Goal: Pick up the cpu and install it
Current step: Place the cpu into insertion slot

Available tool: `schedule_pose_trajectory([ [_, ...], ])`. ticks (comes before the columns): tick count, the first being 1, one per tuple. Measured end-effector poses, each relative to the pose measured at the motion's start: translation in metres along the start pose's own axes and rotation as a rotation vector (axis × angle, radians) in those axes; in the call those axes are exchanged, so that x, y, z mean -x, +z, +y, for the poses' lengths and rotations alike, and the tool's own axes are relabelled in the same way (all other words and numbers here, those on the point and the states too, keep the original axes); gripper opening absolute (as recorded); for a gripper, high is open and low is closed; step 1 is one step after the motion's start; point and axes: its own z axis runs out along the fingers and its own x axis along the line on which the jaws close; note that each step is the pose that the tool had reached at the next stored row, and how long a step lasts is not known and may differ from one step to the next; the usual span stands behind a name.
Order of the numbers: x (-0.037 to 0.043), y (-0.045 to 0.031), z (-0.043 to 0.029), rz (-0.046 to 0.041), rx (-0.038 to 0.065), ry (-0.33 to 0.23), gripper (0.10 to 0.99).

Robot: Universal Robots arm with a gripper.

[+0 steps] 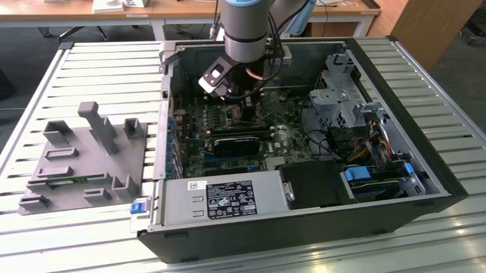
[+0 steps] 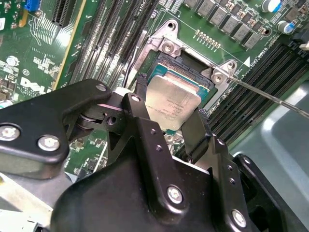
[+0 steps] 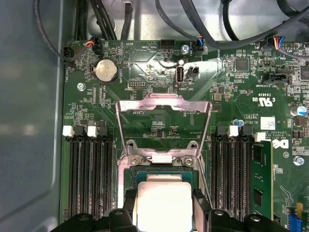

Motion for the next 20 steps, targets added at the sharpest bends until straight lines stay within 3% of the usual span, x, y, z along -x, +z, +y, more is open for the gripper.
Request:
schedule_pose_trajectory([
  [20, -0.0017, 0.0078, -0.0010, -0.0001, 0.000, 0.002, 0.541],
])
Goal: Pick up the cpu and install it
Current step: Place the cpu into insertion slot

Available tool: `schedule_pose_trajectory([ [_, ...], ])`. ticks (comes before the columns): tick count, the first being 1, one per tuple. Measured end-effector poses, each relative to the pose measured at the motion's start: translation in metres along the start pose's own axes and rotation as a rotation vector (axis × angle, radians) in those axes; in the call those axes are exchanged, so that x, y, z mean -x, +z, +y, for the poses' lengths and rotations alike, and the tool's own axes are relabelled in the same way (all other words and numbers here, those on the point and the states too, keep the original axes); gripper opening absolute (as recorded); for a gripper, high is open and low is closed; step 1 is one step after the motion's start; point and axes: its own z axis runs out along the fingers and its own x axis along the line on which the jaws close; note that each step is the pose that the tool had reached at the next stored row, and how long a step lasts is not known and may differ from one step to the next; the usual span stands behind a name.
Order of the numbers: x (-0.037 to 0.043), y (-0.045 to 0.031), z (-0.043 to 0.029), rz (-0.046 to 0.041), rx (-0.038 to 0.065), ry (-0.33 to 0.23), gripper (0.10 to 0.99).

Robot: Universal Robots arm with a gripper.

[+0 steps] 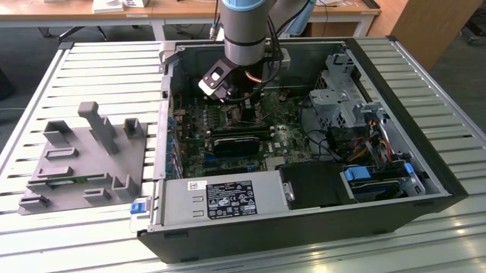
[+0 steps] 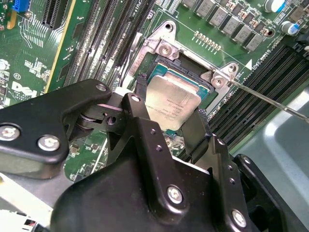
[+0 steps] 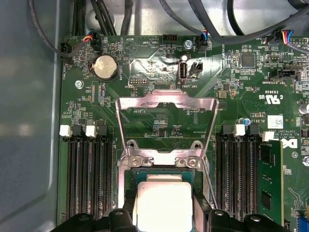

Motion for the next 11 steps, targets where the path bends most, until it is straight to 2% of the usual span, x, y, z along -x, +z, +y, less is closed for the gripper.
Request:
schedule_pose_trajectory([
  [11, 0.0000, 0.0002, -0.0004, 0.0000, 0.000, 0.000, 0.553],
])
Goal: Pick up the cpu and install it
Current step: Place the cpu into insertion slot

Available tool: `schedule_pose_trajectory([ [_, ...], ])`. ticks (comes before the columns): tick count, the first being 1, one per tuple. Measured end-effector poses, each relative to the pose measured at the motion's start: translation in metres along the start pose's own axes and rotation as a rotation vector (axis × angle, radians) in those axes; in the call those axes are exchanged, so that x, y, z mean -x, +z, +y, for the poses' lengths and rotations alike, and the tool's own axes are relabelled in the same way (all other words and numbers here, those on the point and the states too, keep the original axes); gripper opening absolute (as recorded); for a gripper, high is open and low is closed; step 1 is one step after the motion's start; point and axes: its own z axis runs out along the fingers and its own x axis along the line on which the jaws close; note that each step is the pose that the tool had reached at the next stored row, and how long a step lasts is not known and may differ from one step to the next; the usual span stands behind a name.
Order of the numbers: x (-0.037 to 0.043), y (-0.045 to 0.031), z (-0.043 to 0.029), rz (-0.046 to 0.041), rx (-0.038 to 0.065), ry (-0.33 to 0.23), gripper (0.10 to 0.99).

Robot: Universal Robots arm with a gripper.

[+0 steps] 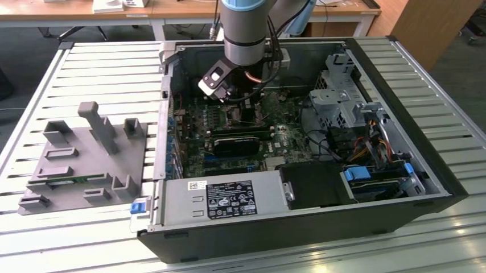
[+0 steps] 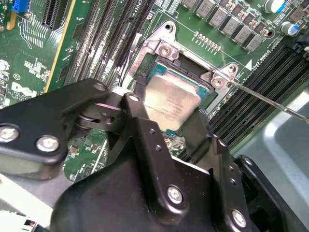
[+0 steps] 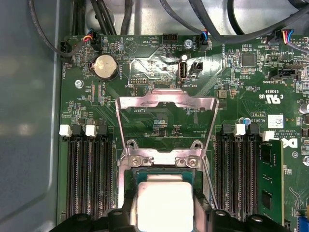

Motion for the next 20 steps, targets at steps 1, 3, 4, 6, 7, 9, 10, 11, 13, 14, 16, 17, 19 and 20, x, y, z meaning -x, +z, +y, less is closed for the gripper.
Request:
schedule_pose_trajectory([
  [1, 0.0000, 0.0000, 0.0000, -0.0001, 0.000, 0.000, 0.616],
  [3, 0.0000, 0.0001, -0.0001, 0.0000, 0.000, 0.000, 0.616],
  [4, 0.0000, 0.0001, -0.0001, 0.0000, 0.000, 0.000, 0.616],
  [6, 0.0000, 0.0000, -0.0001, 0.0001, 0.000, 0.000, 0.616],
  [7, 0.0000, -0.0009, -0.0001, -0.0001, 0.000, 0.000, 0.616],
  [9, -0.0001, -0.0040, 0.0000, 0.0000, 0.000, 0.000, 0.616],
  [10, -0.0002, -0.0051, 0.0001, 0.0000, 0.000, 0.000, 0.616],
  [11, -0.0002, -0.0052, 0.0001, 0.0001, 0.000, 0.000, 0.616],
  [13, -0.0002, -0.0051, 0.0001, 0.0002, 0.000, 0.000, 0.616],
  [14, -0.0002, -0.0049, 0.0001, 0.0000, 0.000, 0.000, 0.616],
  [16, -0.0001, -0.0038, 0.0000, 0.0000, 0.000, 0.000, 0.616],
  [17, -0.0001, -0.0034, 0.0000, 0.0000, 0.000, 0.000, 0.616],
  [19, -0.0001, -0.0042, 0.0000, -0.0004, 0.000, 0.000, 0.616],
  [20, -0.0002, -0.0058, 0.0001, -0.0001, 0.000, 0.000, 0.616],
])
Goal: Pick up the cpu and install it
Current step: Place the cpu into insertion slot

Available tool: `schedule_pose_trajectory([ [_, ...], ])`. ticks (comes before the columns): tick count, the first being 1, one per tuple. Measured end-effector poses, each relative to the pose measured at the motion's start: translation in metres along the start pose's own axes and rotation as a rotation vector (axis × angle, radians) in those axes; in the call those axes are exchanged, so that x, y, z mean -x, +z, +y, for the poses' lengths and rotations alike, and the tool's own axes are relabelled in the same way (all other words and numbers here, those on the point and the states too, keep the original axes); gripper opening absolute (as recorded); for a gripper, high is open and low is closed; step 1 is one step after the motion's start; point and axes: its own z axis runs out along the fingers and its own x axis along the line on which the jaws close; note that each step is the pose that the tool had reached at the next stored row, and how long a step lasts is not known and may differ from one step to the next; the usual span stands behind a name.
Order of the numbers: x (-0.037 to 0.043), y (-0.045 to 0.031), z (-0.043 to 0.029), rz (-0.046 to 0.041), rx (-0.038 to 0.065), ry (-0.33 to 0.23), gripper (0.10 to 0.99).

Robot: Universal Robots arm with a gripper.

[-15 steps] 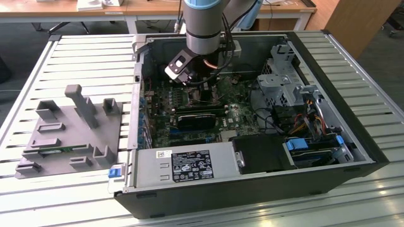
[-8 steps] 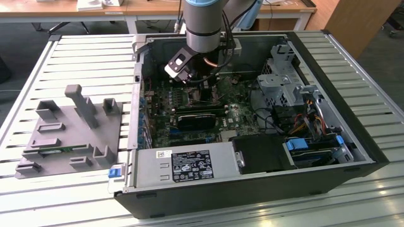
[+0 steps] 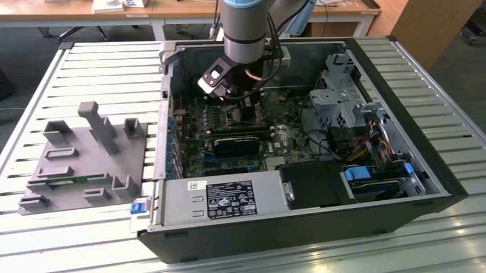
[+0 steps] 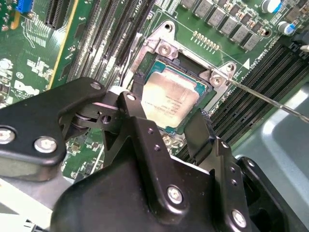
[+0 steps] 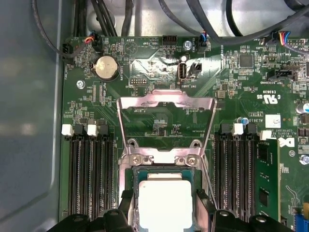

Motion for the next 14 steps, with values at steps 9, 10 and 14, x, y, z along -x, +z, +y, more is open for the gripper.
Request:
schedule_pose_trajectory([
  [9, -0.0003, -0.0073, 0.0003, 0.0000, 0.000, 0.000, 0.302],
  [10, -0.0003, -0.0078, 0.0004, 0.0000, 0.000, 0.000, 0.302],
  [14, -0.0003, -0.0096, 0.0004, -0.0003, 0.000, 0.000, 0.122],
])
